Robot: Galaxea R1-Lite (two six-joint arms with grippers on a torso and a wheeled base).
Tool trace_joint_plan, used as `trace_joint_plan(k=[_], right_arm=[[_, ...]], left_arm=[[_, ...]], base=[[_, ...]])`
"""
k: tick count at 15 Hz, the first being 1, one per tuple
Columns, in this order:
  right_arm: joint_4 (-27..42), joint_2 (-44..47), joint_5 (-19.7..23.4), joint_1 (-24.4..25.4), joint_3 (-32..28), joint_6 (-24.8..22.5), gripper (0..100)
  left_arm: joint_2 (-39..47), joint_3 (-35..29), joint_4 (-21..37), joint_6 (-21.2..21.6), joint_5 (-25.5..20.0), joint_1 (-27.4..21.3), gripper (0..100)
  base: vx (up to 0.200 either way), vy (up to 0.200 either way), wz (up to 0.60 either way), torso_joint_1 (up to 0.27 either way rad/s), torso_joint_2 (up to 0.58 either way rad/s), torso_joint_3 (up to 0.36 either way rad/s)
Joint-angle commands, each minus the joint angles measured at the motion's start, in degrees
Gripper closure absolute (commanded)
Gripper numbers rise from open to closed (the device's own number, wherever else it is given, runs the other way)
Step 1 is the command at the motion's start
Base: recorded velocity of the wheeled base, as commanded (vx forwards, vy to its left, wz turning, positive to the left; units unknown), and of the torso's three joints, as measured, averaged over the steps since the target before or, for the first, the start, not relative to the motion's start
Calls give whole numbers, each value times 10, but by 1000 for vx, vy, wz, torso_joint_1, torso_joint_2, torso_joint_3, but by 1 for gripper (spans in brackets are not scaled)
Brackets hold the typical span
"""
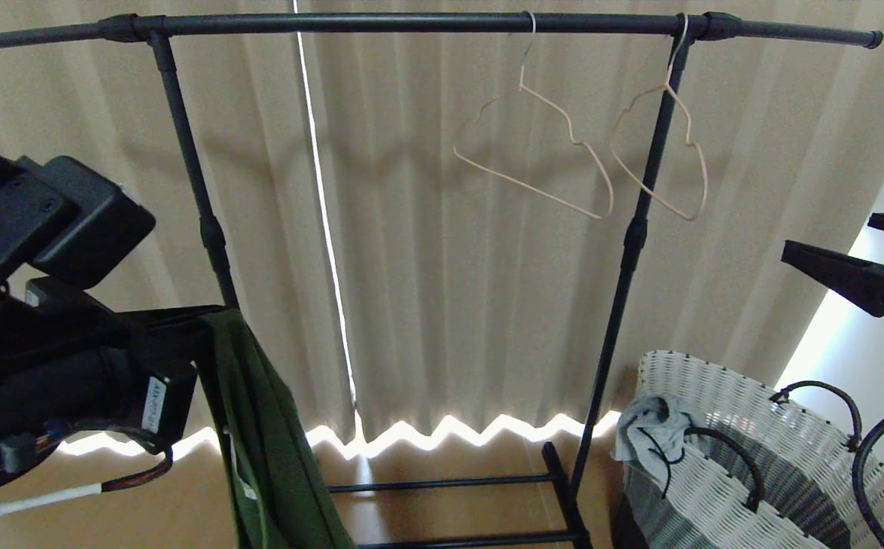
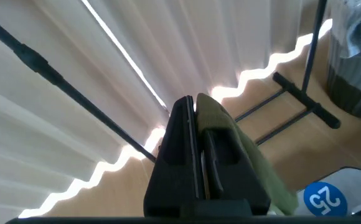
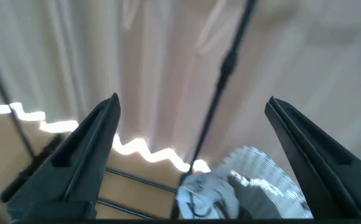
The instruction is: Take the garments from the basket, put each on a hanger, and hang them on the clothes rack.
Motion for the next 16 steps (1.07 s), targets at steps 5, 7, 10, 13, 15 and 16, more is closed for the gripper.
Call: trace_joint_plan(k=[5,7,10,13,15,16], right_arm=[[-17,16,-63,-4,15,-56,0],[-22,19,-63,-4,12,-54,0],[-61,47,-63,-21,10,-49,0],[-64,47,-70,-33,31,-55,0],[-64,45,-73,-34,33,-66,0],[-64,45,-104,-35,36,-83,0]], left_arm=[[-29,-1,-12,1,-33,59,100],[-29,8,-13,1,-38,60,100],[-29,11,-21,0,-39,89,100],[-29,12,-24,1,-40,91,100],[-27,10,-24,1,-40,91,100],[-26,10,-24,3,-40,91,100]], base=[[0,0,0,0,0,0],[0,0,0,0,0,0],[0,0,0,0,0,0],[0,0,0,0,0,0],[0,0,0,0,0,0],[0,0,0,0,0,0]])
